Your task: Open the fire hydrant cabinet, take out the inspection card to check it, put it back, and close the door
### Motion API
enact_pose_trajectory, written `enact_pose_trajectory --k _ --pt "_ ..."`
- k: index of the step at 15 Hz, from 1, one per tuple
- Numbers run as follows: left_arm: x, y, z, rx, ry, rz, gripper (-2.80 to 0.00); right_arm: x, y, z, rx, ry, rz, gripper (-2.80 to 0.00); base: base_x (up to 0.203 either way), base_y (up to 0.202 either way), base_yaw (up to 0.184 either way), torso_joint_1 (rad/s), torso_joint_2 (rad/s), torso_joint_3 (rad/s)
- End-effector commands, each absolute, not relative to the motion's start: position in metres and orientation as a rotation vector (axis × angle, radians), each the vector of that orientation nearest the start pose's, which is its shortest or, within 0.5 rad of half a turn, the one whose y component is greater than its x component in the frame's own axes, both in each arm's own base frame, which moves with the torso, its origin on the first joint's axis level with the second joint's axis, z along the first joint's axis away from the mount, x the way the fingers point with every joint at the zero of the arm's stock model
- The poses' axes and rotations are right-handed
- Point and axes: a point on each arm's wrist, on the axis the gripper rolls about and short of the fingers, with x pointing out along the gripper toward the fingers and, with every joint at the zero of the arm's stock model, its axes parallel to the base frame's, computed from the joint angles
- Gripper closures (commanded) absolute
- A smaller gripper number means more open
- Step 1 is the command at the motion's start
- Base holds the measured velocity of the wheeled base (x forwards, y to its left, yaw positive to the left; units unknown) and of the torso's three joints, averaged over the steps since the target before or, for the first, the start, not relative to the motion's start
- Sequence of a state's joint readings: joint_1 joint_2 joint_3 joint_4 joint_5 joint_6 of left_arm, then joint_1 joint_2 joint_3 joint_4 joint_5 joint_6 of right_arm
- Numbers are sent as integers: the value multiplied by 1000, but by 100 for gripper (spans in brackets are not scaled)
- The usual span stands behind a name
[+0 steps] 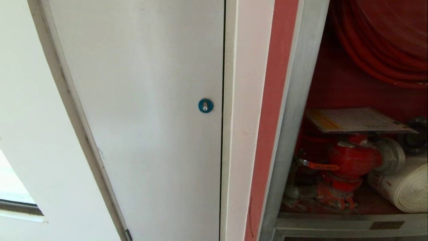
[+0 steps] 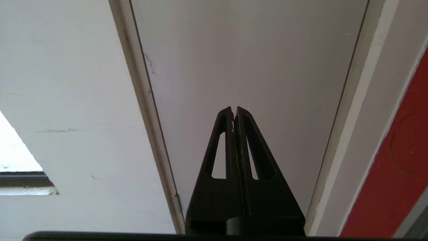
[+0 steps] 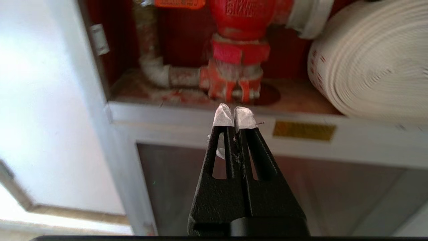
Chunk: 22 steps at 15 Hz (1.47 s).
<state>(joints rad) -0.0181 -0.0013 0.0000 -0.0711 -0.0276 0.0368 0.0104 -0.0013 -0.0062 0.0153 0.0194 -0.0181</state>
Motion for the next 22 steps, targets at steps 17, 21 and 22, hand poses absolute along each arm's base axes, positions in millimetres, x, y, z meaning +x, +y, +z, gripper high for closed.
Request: enact_pose_trajectory --k 17,21,22 --pt "-21 0 75 35 -45 -45 0 -23 0 76 -18 9 31 0 38 0 -1 2 1 0" --pt "-21 0 75 35 -45 -45 0 -23 0 76 -18 9 31 0 0 0 0 0 0 0" --pt "-21 0 75 35 -45 -45 0 -23 0 76 -18 9 31 0 0 0 0 0 0 0"
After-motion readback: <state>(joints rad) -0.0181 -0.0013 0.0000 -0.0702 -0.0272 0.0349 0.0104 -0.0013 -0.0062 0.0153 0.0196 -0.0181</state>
